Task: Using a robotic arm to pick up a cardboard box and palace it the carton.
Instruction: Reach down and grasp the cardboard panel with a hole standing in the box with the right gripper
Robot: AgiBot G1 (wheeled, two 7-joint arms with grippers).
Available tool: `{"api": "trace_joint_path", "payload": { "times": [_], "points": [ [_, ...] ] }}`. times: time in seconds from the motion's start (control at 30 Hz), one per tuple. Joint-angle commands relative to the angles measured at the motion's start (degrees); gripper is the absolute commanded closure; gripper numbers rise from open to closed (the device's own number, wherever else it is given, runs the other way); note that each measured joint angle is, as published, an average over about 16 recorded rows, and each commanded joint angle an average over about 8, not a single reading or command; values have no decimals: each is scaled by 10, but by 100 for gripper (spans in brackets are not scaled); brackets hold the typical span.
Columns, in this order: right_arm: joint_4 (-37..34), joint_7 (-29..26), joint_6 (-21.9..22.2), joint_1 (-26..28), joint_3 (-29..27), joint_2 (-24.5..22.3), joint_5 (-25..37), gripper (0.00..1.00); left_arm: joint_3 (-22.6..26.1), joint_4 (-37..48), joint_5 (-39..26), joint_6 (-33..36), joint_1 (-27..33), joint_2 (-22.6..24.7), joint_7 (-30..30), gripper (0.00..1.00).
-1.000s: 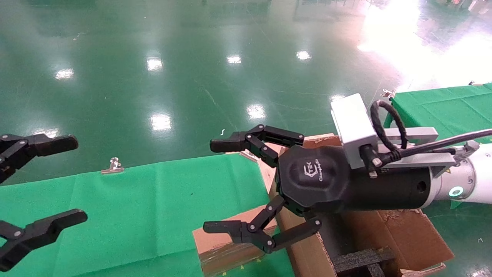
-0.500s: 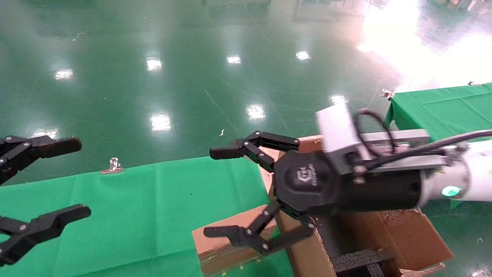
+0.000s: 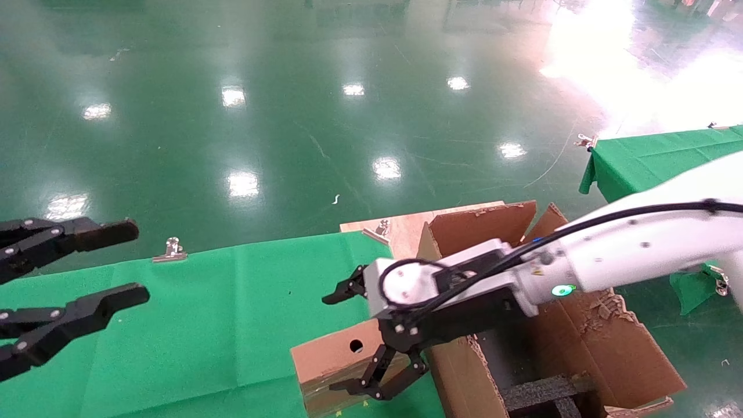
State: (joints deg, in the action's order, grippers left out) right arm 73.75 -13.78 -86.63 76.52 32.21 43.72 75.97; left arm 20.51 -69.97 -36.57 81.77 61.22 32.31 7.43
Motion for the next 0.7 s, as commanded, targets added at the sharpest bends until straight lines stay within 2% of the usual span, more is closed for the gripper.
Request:
{"api": "trace_joint_path", "payload": {
  "times": [0.03,0.27,0.47,0.7],
  "points": [
    [-3,4,-2,11,15,13,30,0,0,0,0,0,0,0,0,100],
    [-7,2,8,42,50,50,114,0,0,0,0,0,0,0,0,100],
    [5,-8,0,66,81,75,175,0,0,0,0,0,0,0,0,100],
    [18,-7,-7,80,112,93,228,0,0,0,0,0,0,0,0,100]
  ]
}}
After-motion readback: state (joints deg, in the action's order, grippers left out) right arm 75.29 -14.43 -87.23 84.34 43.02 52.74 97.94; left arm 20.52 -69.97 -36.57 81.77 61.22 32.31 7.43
